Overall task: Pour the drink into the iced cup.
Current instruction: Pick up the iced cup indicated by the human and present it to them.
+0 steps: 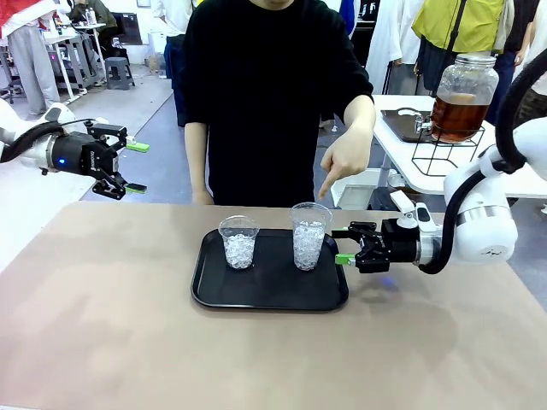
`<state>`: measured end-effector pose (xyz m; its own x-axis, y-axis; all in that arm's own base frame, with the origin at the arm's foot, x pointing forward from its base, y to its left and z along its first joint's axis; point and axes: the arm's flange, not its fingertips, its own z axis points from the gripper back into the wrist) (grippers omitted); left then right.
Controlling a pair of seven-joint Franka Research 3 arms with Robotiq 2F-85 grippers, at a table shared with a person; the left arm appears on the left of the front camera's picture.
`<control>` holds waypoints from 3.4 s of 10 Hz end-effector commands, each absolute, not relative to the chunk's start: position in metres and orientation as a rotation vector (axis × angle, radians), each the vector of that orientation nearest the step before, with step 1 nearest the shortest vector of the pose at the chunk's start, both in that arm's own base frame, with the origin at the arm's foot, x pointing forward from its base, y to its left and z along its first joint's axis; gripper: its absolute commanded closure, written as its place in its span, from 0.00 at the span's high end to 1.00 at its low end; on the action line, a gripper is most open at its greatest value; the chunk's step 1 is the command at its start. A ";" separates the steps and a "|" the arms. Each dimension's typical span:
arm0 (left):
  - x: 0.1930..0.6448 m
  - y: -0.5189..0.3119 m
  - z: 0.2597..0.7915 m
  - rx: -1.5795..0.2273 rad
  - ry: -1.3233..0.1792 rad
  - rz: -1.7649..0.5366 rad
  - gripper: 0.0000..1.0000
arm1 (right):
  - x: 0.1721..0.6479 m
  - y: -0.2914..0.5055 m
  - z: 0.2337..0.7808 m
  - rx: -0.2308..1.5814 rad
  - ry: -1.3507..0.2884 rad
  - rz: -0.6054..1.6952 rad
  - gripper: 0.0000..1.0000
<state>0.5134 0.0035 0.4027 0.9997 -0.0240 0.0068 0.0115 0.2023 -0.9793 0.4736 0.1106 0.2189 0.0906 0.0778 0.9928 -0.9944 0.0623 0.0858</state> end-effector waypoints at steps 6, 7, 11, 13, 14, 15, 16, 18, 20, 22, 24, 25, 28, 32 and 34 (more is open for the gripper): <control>0.514 0.004 0.404 -1.372 0.006 -0.027 1.00 | 0.499 0.130 0.205 1.108 -1.120 1.128 1.00; 0.514 0.004 0.404 -1.372 0.006 -0.027 1.00 | 0.502 0.133 0.205 1.115 -1.122 1.126 1.00; 0.514 0.004 0.404 -1.372 0.006 -0.027 1.00 | 0.513 0.143 0.210 1.138 -1.135 1.111 1.00; 0.514 0.004 0.404 -1.372 0.006 -0.027 1.00 | 0.520 0.146 0.210 1.136 -1.139 1.096 1.00; 0.514 0.004 0.404 -1.372 0.006 -0.027 1.00 | 0.521 0.148 0.212 1.147 -1.140 1.086 1.00; 0.514 0.004 0.404 -1.372 0.006 -0.027 1.00 | 0.520 0.151 0.213 1.163 -1.136 1.083 1.00; 0.514 0.004 0.404 -1.372 0.006 -0.027 1.00 | 0.519 0.153 0.214 1.170 -1.133 1.083 1.00; 0.514 0.004 0.404 -1.372 0.006 -0.027 1.00 | 0.517 0.157 0.215 1.189 -1.128 1.074 1.00; 0.514 0.004 0.404 -1.372 0.006 -0.027 1.00 | 0.515 0.163 0.215 1.194 -1.126 1.073 1.00; 0.514 0.004 0.404 -1.372 0.006 -0.027 1.00 | 0.512 0.172 0.214 1.203 -1.121 1.084 1.00; 0.514 0.004 0.404 -1.372 0.006 -0.027 1.00 | 0.510 0.178 0.213 1.213 -1.112 1.091 1.00; 0.514 0.004 0.404 -1.372 0.006 -0.027 1.00 | 0.510 0.180 0.213 1.211 -1.108 1.094 1.00; 0.514 0.004 0.404 -1.372 0.006 -0.027 1.00 | 0.509 0.185 0.210 1.216 -1.105 1.084 1.00; 0.514 0.004 0.404 -1.372 0.006 -0.027 1.00 | 0.510 0.194 0.206 1.208 -1.093 1.076 1.00; 0.514 0.004 0.404 -1.372 0.006 -0.027 1.00 | 0.510 0.197 0.204 1.207 -1.092 1.069 1.00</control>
<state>0.5134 0.0036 0.4026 0.9997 -0.0238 0.0066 0.0113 0.2023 -0.9793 0.5019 0.1854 0.2040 0.1352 0.0351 0.9902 -0.9904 0.0340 0.1340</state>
